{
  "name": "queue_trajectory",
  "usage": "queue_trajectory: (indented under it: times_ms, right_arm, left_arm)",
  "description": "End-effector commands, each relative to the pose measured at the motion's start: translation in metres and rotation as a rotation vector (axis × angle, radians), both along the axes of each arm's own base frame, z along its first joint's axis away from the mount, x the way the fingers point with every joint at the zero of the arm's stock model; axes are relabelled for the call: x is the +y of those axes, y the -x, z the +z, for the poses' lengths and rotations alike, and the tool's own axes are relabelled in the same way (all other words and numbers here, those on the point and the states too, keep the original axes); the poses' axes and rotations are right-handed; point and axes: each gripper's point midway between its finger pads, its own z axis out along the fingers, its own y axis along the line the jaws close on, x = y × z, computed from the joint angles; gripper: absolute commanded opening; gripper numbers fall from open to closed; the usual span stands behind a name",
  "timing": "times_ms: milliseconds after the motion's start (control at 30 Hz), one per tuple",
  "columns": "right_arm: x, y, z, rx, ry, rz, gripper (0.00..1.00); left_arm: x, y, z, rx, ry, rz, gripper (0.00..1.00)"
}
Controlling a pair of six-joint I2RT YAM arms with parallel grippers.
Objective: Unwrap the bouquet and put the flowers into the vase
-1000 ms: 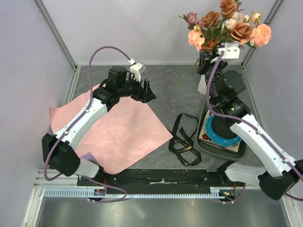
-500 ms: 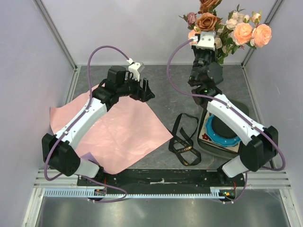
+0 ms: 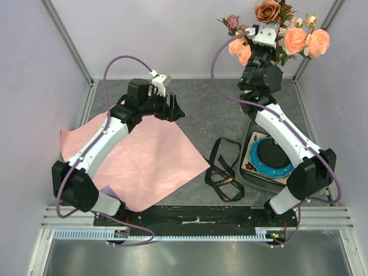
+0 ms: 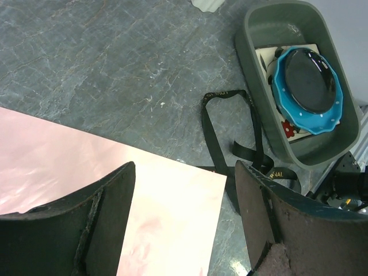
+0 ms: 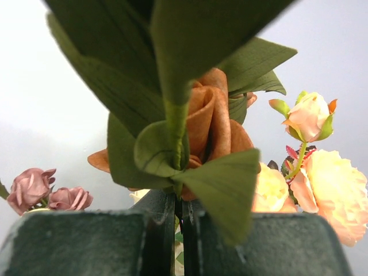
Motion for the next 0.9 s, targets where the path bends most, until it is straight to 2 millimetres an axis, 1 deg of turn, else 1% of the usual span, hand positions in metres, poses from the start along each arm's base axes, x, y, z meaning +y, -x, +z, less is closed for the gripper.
queue_trajectory:
  times_ms: [0, 133, 267, 400, 433, 500, 533, 600, 633, 700, 733, 800, 833, 867]
  right_arm:
    - [-0.005, -0.006, 0.012, -0.048, -0.021, 0.012, 0.00]
    - [-0.009, -0.015, -0.001, -0.036, -0.046, 0.016, 0.00]
    - [-0.015, -0.025, -0.022, -0.014, -0.066, 0.017, 0.00]
    - [-0.018, -0.032, -0.042, 0.012, -0.081, 0.011, 0.00]
    - [-0.020, -0.033, -0.050, 0.028, -0.085, 0.002, 0.00]
    - [-0.021, -0.034, -0.057, 0.030, -0.097, 0.006, 0.00]
    - [-0.023, -0.035, -0.067, 0.044, -0.108, -0.001, 0.00]
    - [-0.025, -0.036, -0.077, 0.046, -0.135, 0.006, 0.00]
    - [-0.028, -0.038, -0.089, 0.065, -0.138, 0.000, 0.00]
    - [-0.031, -0.040, -0.102, 0.081, -0.153, -0.004, 0.00]
    - [-0.031, -0.042, -0.114, 0.100, -0.162, -0.003, 0.00]
    - [-0.035, -0.044, -0.127, 0.114, -0.181, -0.005, 0.00]
    - [-0.035, -0.046, -0.140, 0.129, -0.196, 0.002, 0.00]
    - [-0.039, -0.048, -0.147, 0.140, -0.200, -0.004, 0.00]
  left_arm:
    - [-0.006, -0.003, 0.011, -0.024, 0.047, -0.013, 0.77]
    - [-0.006, -0.004, 0.010, -0.019, 0.048, -0.013, 0.77]
    - [-0.005, -0.005, 0.009, -0.017, 0.046, -0.009, 0.77]
    - [-0.005, -0.005, 0.008, -0.012, 0.048, -0.011, 0.77]
    - [-0.006, -0.005, 0.007, -0.011, 0.047, -0.012, 0.77]
    - [-0.005, -0.005, 0.008, -0.013, 0.050, -0.012, 0.77]
    - [-0.005, -0.005, 0.008, -0.012, 0.050, -0.011, 0.77]
    - [-0.005, -0.005, 0.009, -0.011, 0.052, -0.014, 0.77]
    - [-0.005, -0.004, 0.009, -0.011, 0.052, -0.015, 0.77]
    - [-0.005, -0.005, 0.009, -0.012, 0.054, -0.015, 0.77]
    - [-0.005, -0.005, 0.010, -0.014, 0.054, -0.015, 0.77]
    - [-0.005, -0.005, 0.010, -0.014, 0.053, -0.014, 0.77]
    - [-0.005, -0.005, 0.010, -0.014, 0.053, -0.012, 0.77]
    - [-0.005, -0.004, 0.010, -0.015, 0.053, -0.016, 0.77]
